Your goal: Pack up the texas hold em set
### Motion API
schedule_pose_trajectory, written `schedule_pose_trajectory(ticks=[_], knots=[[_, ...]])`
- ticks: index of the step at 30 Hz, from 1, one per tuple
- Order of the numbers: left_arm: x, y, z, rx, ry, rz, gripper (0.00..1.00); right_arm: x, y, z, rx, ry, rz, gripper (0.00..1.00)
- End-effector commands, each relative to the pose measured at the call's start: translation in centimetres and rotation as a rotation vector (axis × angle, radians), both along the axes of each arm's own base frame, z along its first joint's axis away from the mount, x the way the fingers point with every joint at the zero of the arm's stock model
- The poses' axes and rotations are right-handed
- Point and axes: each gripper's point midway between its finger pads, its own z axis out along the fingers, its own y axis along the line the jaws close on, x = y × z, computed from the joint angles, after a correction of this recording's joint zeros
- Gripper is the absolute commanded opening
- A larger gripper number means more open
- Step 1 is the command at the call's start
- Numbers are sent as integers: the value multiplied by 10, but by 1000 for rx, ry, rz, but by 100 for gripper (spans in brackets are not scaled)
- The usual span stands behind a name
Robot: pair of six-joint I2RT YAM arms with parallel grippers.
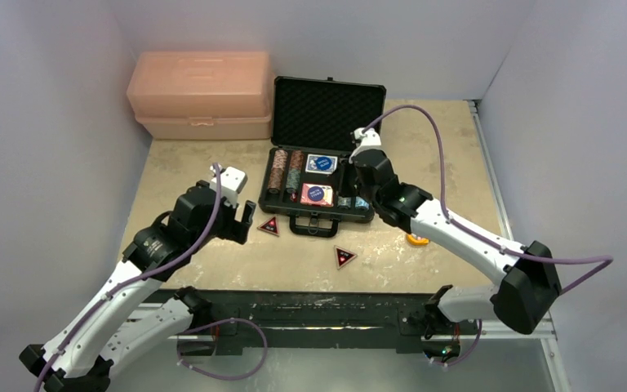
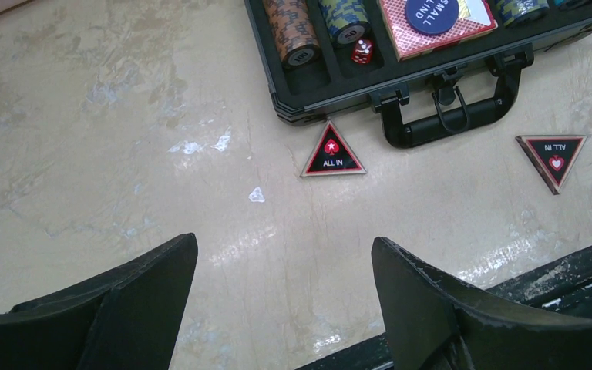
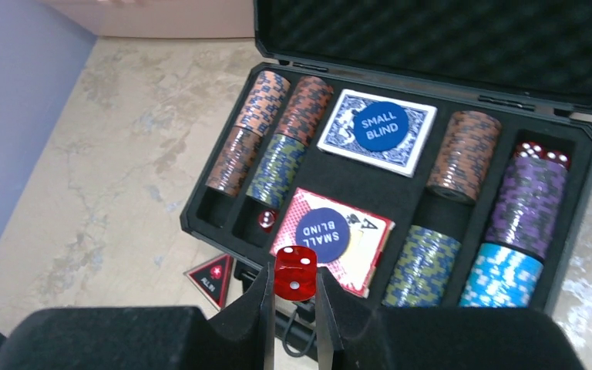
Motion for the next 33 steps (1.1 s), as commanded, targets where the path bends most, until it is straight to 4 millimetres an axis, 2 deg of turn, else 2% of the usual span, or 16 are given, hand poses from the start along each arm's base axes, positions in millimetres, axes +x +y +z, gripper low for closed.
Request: schedule_pose_trajectory(ticks=[1, 11, 17, 25, 33], knots=[[3, 6, 17, -13, -55, 34, 83, 12, 31, 34, 67, -77, 92, 0], [3, 34, 34, -7, -156, 154, 83, 20, 80, 39, 102, -47, 256, 0], [3, 36, 35, -7, -158, 162, 83, 22, 112, 20, 82, 34, 358, 0], [2, 37, 35, -7, -162, 165, 83, 16, 150, 9, 68, 78, 456, 0], [1, 44, 39, -7, -182, 195, 83, 22, 174, -6, 38, 116, 473, 0]])
